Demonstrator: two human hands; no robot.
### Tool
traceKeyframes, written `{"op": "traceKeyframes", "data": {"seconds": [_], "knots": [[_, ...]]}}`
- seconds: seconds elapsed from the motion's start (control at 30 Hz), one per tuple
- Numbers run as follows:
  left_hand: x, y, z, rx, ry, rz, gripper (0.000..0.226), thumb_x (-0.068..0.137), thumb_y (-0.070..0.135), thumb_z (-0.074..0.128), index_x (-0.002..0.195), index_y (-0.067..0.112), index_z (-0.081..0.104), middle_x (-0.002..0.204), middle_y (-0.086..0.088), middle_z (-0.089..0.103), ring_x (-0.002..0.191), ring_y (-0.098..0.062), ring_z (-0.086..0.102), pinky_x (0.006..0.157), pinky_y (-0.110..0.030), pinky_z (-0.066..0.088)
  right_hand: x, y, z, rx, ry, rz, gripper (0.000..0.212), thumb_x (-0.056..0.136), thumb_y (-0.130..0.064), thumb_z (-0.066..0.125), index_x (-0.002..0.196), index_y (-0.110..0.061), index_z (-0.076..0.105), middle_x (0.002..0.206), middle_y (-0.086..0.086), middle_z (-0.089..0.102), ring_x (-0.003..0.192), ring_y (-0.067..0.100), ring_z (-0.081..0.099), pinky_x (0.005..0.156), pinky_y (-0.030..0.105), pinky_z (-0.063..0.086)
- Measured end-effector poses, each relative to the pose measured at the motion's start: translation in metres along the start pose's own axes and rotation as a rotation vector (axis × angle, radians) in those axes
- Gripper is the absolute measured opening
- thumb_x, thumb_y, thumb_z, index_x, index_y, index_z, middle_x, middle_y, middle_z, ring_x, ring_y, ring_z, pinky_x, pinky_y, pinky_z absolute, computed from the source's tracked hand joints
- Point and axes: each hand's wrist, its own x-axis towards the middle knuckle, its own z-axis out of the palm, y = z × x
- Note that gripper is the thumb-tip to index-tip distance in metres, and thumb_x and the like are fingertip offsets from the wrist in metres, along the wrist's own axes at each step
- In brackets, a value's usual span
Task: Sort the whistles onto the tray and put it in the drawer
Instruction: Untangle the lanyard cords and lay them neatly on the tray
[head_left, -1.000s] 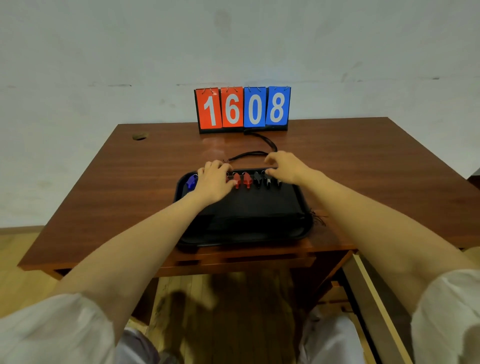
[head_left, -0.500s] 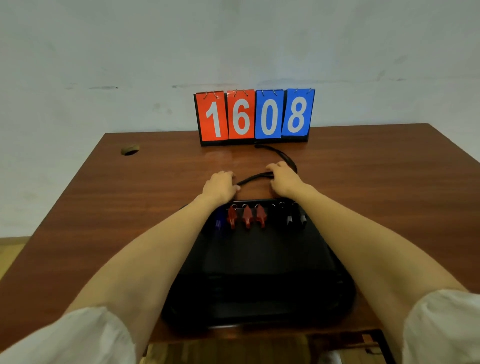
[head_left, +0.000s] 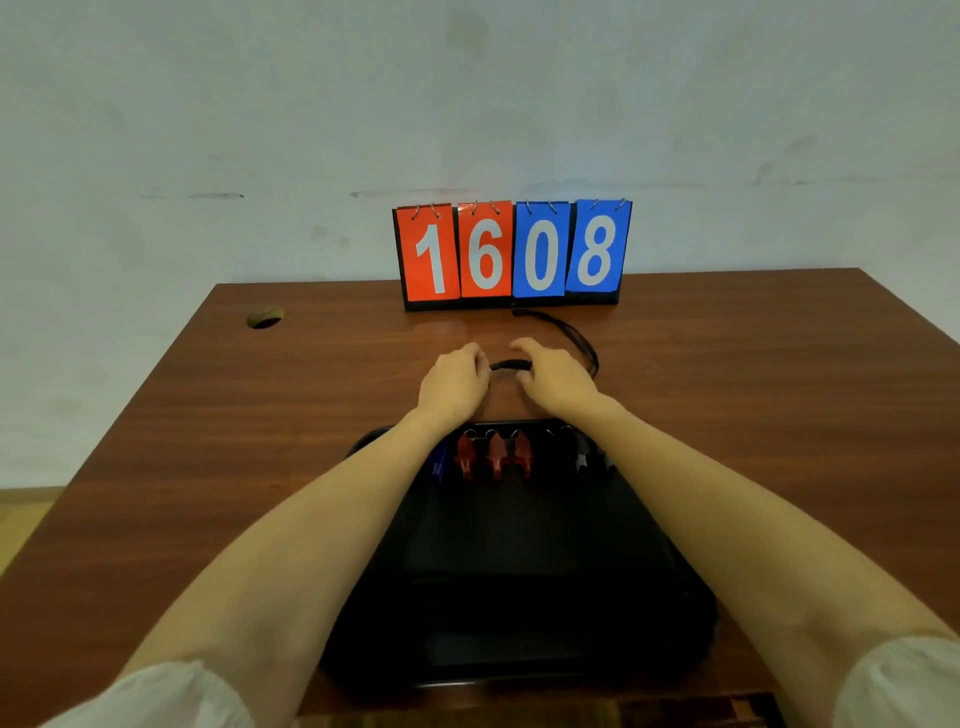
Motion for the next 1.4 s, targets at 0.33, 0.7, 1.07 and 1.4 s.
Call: {"op": "traceKeyframes", "data": {"seconds": [0.33,0.7,1.07,1.4], "knots": [[-0.041,0.041,-0.046,-0.113,0.092,0.153,0.025,0.099,0.021,0.042,0.114,0.014,0.061,0.112,-0.004,0.062,0.102,-0.02,0.059,0.088,-0.033,0.048,-0.053,-0.036,-0.083,0.457,0.048,0.004,0.035,0.098,-0.021,0.033,0.111,-0.008,0.063,0.098,0.005,0.068,0.091,0.021,0.063,0.091,0.037,0.05],[-0.09,0.124,-0.129,-0.215,0.059,0.384,0.048,0.093,0.028,0.057,0.138,0.015,0.043,0.127,0.0,0.056,0.093,-0.021,0.058,0.078,-0.018,0.039,-0.127,-0.086,-0.203,0.265,0.054,-0.315,0.014,0.099,-0.016,0.04,0.112,-0.009,0.04,0.082,0.009,0.063,0.054,0.013,0.044,0.052,0.021,0.038],[-0.128,0.164,-0.198,-0.435,0.263,0.483,0.022,0.099,0.025,0.043,0.102,0.016,0.063,0.072,0.004,0.058,0.071,-0.015,0.055,0.069,-0.02,0.047,-0.178,-0.111,-0.283,0.461,0.436,-0.443,0.021,0.097,-0.014,0.052,0.111,-0.01,0.067,0.091,0.002,0.069,0.073,0.008,0.064,0.073,0.017,0.056],[-0.149,0.146,-0.219,-0.404,0.374,0.403,0.025,0.097,0.027,0.048,0.109,0.014,0.066,0.073,0.007,0.056,0.065,-0.003,0.047,0.063,-0.018,0.039,-0.19,-0.103,-0.277,0.509,0.546,-0.373,0.015,0.093,-0.014,0.058,0.1,-0.005,0.068,0.085,0.008,0.071,0.071,0.012,0.068,0.069,0.015,0.057]]}}
